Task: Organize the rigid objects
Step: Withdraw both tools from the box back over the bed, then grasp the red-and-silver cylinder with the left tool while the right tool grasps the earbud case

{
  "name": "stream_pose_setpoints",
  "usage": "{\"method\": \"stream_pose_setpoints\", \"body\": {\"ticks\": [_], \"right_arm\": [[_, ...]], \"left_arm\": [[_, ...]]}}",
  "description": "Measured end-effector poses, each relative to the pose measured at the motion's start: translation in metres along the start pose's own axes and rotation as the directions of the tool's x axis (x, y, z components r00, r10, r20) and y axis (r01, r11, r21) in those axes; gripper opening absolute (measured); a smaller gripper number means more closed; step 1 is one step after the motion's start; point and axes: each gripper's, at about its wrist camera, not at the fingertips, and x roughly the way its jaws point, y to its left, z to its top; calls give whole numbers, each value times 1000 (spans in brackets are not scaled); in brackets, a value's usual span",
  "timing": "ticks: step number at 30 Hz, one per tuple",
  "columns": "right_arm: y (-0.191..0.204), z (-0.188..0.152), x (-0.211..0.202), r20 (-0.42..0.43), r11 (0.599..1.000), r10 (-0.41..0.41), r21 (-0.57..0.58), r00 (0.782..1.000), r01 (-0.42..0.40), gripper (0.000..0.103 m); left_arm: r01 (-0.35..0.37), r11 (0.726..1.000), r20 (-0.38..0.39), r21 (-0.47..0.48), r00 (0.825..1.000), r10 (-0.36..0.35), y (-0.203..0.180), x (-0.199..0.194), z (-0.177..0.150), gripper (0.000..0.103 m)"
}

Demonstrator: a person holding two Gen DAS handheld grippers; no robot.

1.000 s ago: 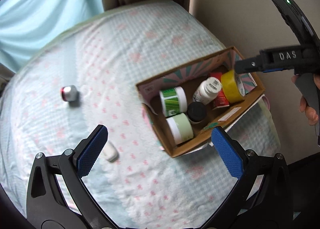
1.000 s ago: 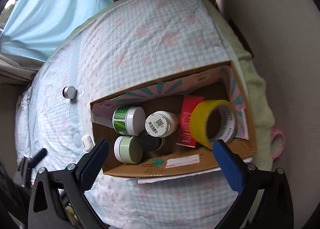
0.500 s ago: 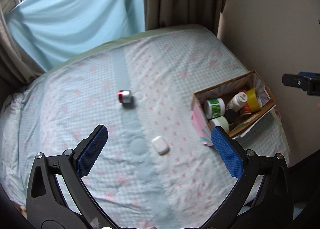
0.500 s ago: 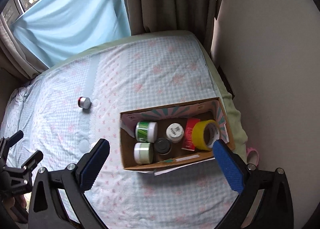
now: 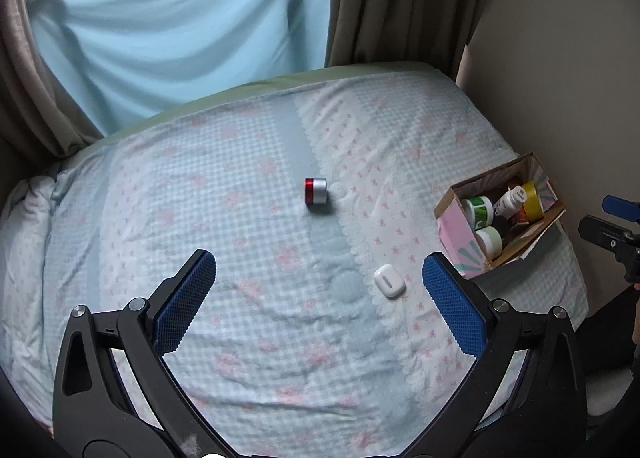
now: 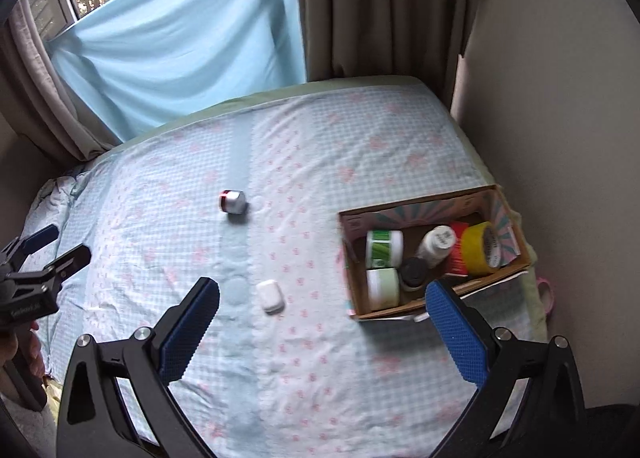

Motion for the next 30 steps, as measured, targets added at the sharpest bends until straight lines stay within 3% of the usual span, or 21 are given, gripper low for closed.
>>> {"method": "stream_pose_setpoints", "body": {"ticks": [7, 13, 21, 24, 30], "right_arm": [[53, -20, 36, -22, 996, 25, -84, 999, -26, 103], [72, -31, 82, -59, 987, 36, -154, 998, -45, 103], [80, -49, 155, -85, 972, 5, -232, 996, -25, 103], [81, -58, 186, -102, 963, -31, -269, 994, 2, 103], [86, -73, 239, -178, 961, -24, -276, 984, -27, 102]], "left_arm": [[15, 1000, -30, 9, 999, -15, 28, 39, 12, 103], [22, 999, -87, 26, 996, -20, 33, 96, 34, 103], [64, 996, -186, 62, 981, -51, 27, 210, 68, 103], [87, 995, -231, 49, 970, -74, 24, 255, 78, 103], [93, 993, -321, 74, 945, -64, 14, 338, 82, 100]]}}
